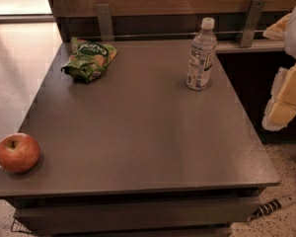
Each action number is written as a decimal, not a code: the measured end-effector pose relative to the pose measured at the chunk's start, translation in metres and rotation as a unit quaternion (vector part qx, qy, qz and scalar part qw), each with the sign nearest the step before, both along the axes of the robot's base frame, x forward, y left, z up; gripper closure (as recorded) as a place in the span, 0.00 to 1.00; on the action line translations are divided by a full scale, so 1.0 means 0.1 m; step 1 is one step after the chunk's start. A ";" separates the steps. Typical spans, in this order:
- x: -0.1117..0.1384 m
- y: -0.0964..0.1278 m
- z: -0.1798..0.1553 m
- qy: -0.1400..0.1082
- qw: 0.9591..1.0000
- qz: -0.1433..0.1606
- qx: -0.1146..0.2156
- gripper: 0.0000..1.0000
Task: Move blue plastic bottle near apple
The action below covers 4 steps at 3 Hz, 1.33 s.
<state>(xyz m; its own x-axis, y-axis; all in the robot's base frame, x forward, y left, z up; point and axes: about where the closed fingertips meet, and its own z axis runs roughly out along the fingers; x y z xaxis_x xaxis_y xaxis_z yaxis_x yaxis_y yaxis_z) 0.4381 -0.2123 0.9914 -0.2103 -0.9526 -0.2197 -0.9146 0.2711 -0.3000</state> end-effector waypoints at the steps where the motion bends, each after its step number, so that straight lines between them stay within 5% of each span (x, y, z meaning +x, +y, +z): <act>1: 0.00 0.00 0.00 0.000 1.000 0.000 0.000 0.00; 2: 0.13 -0.06 0.01 -0.009 0.999 -0.014 0.028 0.00; 3: 0.39 -0.30 -0.02 -0.054 0.989 -0.060 0.126 0.00; 4: 0.70 -0.46 -0.07 -0.109 0.963 -0.087 0.232 0.00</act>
Offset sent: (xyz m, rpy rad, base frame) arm 0.0359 -0.0173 -0.0012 0.1535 -0.0336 -0.0742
